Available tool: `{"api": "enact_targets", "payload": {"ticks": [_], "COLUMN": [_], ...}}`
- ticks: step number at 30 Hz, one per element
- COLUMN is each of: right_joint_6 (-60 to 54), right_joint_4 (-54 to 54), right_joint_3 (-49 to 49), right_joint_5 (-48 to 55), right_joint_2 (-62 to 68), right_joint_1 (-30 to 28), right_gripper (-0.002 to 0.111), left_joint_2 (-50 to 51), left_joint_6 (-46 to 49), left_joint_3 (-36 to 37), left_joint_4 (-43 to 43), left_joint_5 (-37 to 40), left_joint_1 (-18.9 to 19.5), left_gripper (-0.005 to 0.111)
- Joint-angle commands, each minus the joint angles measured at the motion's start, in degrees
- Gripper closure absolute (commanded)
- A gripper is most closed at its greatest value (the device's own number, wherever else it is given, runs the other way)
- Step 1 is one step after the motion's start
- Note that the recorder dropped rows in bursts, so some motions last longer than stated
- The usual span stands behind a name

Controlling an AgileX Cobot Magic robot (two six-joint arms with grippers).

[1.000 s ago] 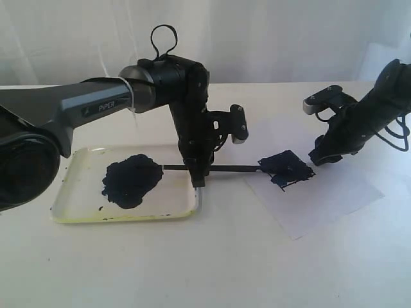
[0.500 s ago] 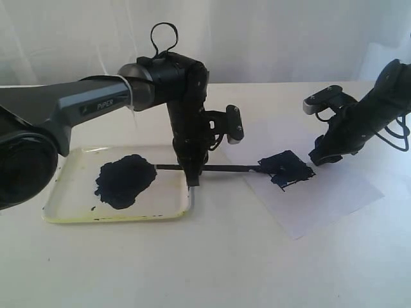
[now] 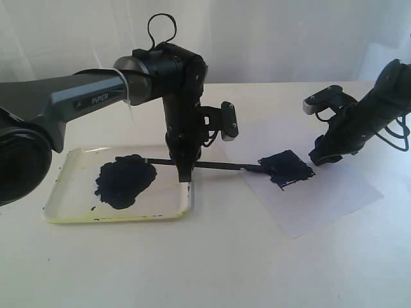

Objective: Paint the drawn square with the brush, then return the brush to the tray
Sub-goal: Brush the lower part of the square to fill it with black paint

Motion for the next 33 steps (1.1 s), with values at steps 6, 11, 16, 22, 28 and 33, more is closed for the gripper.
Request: {"api": "enact_targets", "payload": {"ticks": [6, 11, 16, 22, 28, 33], "right_joint_6": [-0.6, -0.6, -0.6, -0.6, -0.6, -0.6], "right_joint_4": [-0.9, -0.9, -0.9, -0.9, -0.6, -0.2], "right_joint_3": [0.2, 0.2, 0.2, 0.2, 0.2, 0.2], "right_joint_5": [0.3, 0.2, 0.2, 0.2, 0.2, 0.2], "right_joint_2": [1.0, 1.0, 1.0, 1.0, 1.0, 1.0], "right_joint_1": [0.0, 0.0, 0.0, 0.0, 0.0, 0.0], "right_gripper": [0.061, 0.061, 0.061, 0.061, 0.061, 0.061], "left_joint_2": [-0.8, -0.9, -2.3, -3.0, -3.0, -1.9], "left_joint_6": [-3.3, -3.9, -5.1, -5.0, -4.7, -2.8], "left_joint_3": [-0.3, -0.3, -0.3, -0.3, 0.0, 1.5], "left_joint_4": [1.1, 1.4, 1.6, 1.5, 0.9, -1.1], "left_joint_5": [-2.2, -2.7, -4.1, -2.9, -1.8, -1.9], "left_joint_1": [0.0, 0.0, 0.0, 0.0, 0.0, -0.1], "left_gripper": [0.107, 0.107, 0.107, 0.107, 0.107, 0.107]}}
